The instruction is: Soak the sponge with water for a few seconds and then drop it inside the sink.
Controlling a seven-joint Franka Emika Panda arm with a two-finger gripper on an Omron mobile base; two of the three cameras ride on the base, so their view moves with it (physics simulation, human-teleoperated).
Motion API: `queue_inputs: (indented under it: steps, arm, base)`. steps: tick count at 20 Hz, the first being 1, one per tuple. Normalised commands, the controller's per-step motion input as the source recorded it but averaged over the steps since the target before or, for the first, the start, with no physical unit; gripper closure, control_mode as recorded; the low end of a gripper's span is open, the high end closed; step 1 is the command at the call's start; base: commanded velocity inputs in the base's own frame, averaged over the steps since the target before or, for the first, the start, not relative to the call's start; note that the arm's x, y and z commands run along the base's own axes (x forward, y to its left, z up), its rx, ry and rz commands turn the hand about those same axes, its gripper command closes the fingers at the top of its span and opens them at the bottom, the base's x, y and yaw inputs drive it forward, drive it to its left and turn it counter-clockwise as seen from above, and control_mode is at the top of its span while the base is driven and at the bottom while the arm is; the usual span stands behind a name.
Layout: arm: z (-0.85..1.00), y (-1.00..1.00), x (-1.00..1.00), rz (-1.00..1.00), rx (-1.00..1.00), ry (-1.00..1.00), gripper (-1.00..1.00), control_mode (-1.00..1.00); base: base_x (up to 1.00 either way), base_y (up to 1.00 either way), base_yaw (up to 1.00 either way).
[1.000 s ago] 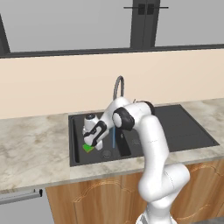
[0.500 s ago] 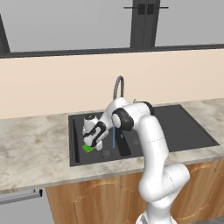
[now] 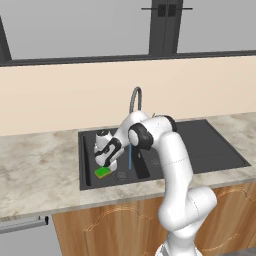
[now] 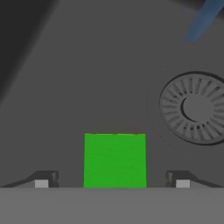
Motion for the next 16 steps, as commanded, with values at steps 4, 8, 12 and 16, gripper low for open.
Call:
queue_inputs:
  steps: [4,8,12,16]
  arm:
    - [0.38,0.0,0.0,0.0,0.0,0.0,-1.0,-1.0]
    - [0.45,0.0,-0.1,0.0,0.0,0.0,-1.0,-1.0]
    - [0.41,0.0,-0.19,0.03,0.0,0.0,-1.0,-1.0]
    - [0.47,0.0,-0.28,0.06,0.0,0.0,-1.0,-1.0]
  base:
    - [0.0,0.0,0.0]
    - [0.0,0.0,0.0]
    - [0.0,0.0,0.0]
    - [0.0,0.0,0.0]
